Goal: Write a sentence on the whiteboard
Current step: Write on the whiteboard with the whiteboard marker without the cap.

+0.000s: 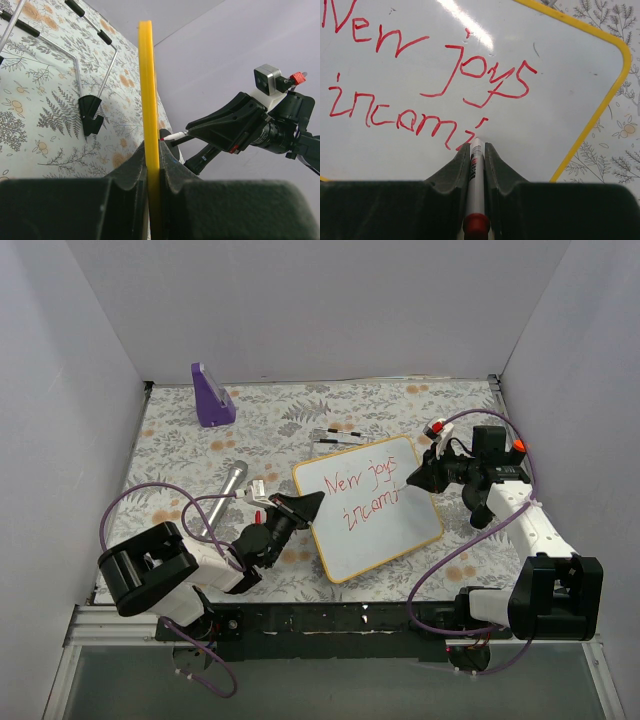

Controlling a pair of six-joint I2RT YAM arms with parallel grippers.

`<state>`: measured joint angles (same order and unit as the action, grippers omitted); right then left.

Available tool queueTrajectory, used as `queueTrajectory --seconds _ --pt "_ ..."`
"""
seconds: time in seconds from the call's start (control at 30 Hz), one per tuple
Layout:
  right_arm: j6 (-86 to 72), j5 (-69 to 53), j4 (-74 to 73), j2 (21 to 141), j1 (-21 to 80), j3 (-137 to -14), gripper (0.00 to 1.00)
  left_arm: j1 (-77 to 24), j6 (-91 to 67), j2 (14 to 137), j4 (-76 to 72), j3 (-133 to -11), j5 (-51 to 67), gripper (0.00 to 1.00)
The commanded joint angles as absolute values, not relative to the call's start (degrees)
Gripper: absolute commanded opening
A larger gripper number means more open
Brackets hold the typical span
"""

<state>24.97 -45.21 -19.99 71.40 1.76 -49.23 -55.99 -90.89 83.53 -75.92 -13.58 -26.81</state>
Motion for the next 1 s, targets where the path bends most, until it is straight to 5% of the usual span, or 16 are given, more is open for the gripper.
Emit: queueTrajectory --seconds 0.0,0.97 --pt "23.20 -46.23 -16.88 70.32 0.79 -52.21 0.01 -56.34 -86.57 83.14 -91.49 -13.10 -24.96 0.00" --pt "27.51 -51.85 -18.28 69.43 -3.25 -50.19 0.01 -56.34 -86.75 82.79 -91.85 -12.48 -25.05 0.00"
